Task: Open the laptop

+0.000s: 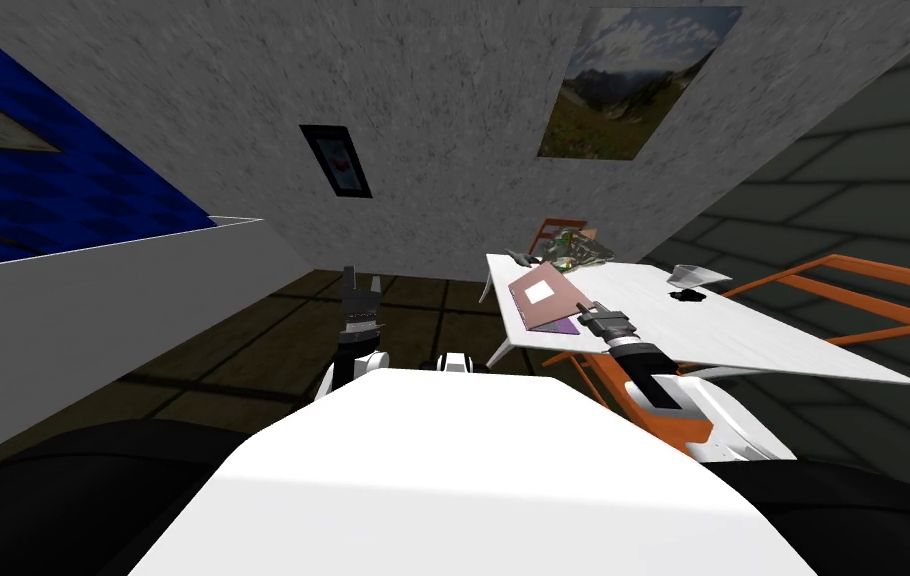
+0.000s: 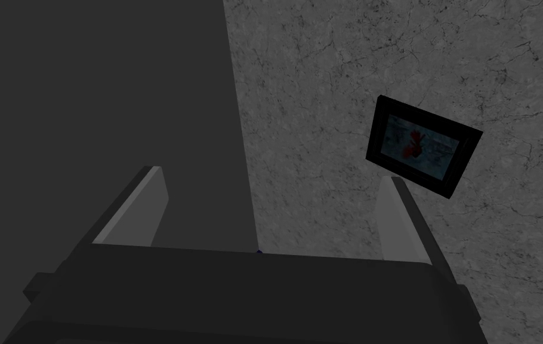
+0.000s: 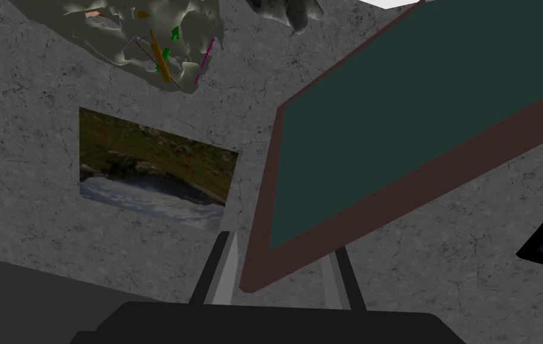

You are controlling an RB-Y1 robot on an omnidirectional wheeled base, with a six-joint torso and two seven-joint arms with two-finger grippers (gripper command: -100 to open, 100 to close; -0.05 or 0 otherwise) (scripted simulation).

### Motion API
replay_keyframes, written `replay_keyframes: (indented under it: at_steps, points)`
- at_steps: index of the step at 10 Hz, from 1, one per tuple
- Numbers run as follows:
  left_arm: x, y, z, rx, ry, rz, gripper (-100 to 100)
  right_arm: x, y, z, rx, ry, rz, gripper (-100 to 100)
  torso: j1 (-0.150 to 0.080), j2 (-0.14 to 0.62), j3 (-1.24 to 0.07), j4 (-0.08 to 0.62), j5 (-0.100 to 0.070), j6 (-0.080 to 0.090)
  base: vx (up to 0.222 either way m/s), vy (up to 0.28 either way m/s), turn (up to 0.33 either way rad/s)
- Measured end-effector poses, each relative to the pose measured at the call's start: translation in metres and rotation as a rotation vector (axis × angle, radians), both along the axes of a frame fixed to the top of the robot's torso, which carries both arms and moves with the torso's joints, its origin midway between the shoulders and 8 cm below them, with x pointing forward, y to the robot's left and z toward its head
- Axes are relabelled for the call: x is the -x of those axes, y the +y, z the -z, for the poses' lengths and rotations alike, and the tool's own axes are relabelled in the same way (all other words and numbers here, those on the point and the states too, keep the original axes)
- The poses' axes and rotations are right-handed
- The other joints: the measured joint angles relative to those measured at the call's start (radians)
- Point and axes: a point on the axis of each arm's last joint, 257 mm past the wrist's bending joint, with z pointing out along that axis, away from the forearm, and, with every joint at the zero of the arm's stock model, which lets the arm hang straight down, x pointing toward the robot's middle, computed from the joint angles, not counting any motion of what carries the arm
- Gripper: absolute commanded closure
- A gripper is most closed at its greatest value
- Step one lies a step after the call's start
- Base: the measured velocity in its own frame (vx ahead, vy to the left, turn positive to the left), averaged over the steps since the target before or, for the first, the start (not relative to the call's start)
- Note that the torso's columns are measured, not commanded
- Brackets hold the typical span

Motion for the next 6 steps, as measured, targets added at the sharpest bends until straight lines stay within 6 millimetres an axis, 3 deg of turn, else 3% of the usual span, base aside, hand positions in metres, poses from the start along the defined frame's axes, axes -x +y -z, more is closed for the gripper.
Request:
replay_keyframes:
  at_steps: [3, 6]
  points:
    - [0.000, 0.000, 0.000, 0.000, 0.000, 0.000, 0, -0.001, -0.005, 0.009, -0.071, -0.002, 0.010, 100, 0.006, 0.003, 0.000, 0.005, 0.008, -0.002, -0.028, -0.061, 0.023]
    - [0.000, 0.000, 0.000, 0.000, 0.000, 0.000, 0, -0.006, -0.004, 0.034, -0.201, -0.010, 0.026, 100, 0.006, 0.001, 0.000, 0.003, 0.006, -0.002, -0.037, -0.091, 0.040]
